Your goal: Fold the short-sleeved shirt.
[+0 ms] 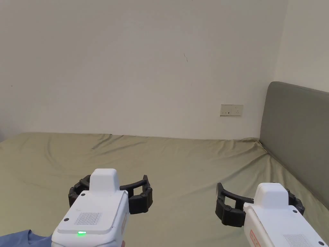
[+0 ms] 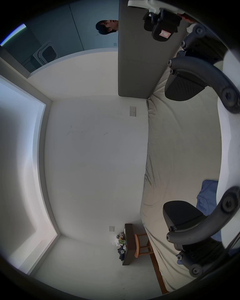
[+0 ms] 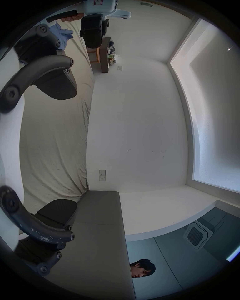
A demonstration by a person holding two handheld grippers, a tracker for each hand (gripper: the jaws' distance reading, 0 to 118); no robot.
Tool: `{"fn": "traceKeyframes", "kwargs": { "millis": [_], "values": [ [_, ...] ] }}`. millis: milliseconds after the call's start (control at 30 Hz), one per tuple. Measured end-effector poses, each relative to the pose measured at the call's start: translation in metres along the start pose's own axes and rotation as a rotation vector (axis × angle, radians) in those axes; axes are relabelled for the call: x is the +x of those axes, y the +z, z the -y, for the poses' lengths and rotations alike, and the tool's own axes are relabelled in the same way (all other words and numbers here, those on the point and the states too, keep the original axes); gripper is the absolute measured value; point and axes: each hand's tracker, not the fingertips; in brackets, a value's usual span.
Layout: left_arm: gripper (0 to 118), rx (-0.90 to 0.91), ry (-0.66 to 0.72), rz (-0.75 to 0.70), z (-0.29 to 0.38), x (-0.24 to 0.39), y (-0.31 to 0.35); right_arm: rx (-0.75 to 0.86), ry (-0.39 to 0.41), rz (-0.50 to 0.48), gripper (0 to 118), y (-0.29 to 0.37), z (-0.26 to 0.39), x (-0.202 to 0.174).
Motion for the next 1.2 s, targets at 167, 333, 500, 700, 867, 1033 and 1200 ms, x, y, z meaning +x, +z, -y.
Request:
{"fn": "traceKeyframes", "kwargs": {
  "millis": [167, 333, 500, 700, 867, 1033, 1200],
  "values": [
    [111, 0.008, -0.008, 0.011, -0.002, 0.001, 0.003, 0.013, -0.006, 0.005, 118, 0.002, -0.002, 0.002],
    [24, 0.015, -0.023, 0.006, 0.001, 0.003, 0.006, 0.024, 0.025, 0.002, 38, 0.007, -0.003, 0.001],
    [0, 0.033, -0.010, 0.014, 0.002, 0.004, 0.011, -0.002, 0.035, 0.032, 0, 0.006, -0.004, 0.006],
    [0, 0.041, -0.036, 0.011, -0.002, 0.010, 0.012, 0.016, 0.016, 0.057, 0, 0.011, -0.006, 0.011],
    [0, 0.057, -0.044, -0.086, -0.011, -0.030, 0.028, 0.028, 0.019, -0.051, 0, -0.006, -0.013, -0.024],
    [0, 0.061, -0.026, -0.332, -0.019, -0.120, 0.066, 0.044, -0.014, -0.248, 0, -0.016, -0.011, -0.104],
    [0, -0.032, 0.025, -0.492, -0.004, -0.196, 0.096, 0.030, 0.041, -0.354, 0, -0.015, 0.000, -0.158]
  ]
}}
